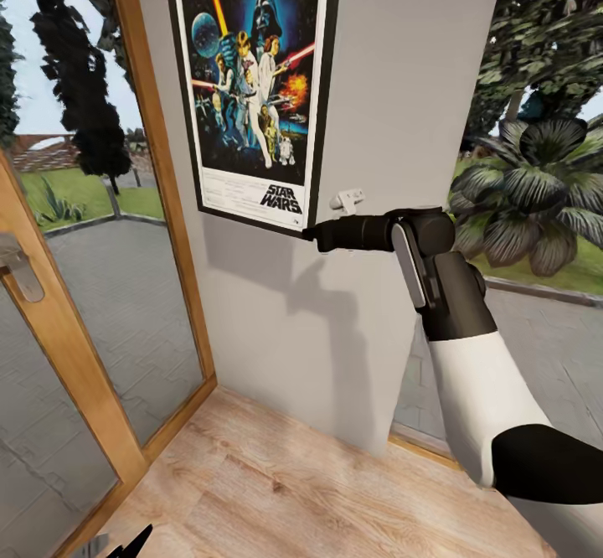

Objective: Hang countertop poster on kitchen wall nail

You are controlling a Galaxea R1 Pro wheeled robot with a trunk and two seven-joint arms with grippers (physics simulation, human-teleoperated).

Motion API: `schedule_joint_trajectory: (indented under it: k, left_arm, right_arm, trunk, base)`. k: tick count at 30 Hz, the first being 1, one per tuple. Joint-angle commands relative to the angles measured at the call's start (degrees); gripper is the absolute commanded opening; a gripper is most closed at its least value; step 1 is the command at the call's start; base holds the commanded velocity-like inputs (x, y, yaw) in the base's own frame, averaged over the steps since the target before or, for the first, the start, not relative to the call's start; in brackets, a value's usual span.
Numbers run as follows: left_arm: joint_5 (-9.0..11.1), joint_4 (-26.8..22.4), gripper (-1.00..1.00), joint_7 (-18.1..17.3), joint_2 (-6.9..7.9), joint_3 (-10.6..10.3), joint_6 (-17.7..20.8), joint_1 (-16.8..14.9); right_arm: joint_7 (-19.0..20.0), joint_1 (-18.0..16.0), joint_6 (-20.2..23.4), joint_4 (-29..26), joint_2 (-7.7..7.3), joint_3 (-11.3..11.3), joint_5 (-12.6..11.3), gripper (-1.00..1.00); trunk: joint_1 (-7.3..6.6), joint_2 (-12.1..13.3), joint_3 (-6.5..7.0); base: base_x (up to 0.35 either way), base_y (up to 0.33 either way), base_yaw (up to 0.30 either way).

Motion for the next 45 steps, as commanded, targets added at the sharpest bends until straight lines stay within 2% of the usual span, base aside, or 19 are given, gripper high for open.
schedule_joint_trajectory:
  k: [1,13,39,45]
  left_arm:
    - [0.4,0.0,1.00,-0.1,0.08,-0.5,-0.3,-0.1]
    - [0.4,0.1,1.00,-0.1,0.31,-0.5,-0.3,-0.1]
    - [0.4,0.1,1.00,-0.2,0.84,-0.4,-0.3,-0.1]
    - [0.4,0.1,1.00,-0.2,0.88,-0.4,-0.3,-0.1]
  right_arm:
    - [0.2,-0.6,0.4,0.7,0.02,-0.1,-0.1,-1.00]
    - [0.2,-2.5,0.4,3.1,0.02,-0.1,-0.1,-1.00]
    - [-0.1,-2.6,0.3,3.4,0.01,-0.3,-0.1,-1.00]
    - [-0.1,-2.7,0.2,5.1,-0.03,-0.4,-0.1,-1.00]
  trunk:
    - [0.04,-0.1,-0.14]
    - [0.04,-0.1,-0.14]
    - [0.04,-0.1,-0.14]
    - [0.04,-0.1,-0.14]
  base:
    - [0.006,-0.002,0.000]
    - [0.135,0.000,0.000]
    - [0.151,0.000,0.000]
    - [0.075,0.000,0.000]
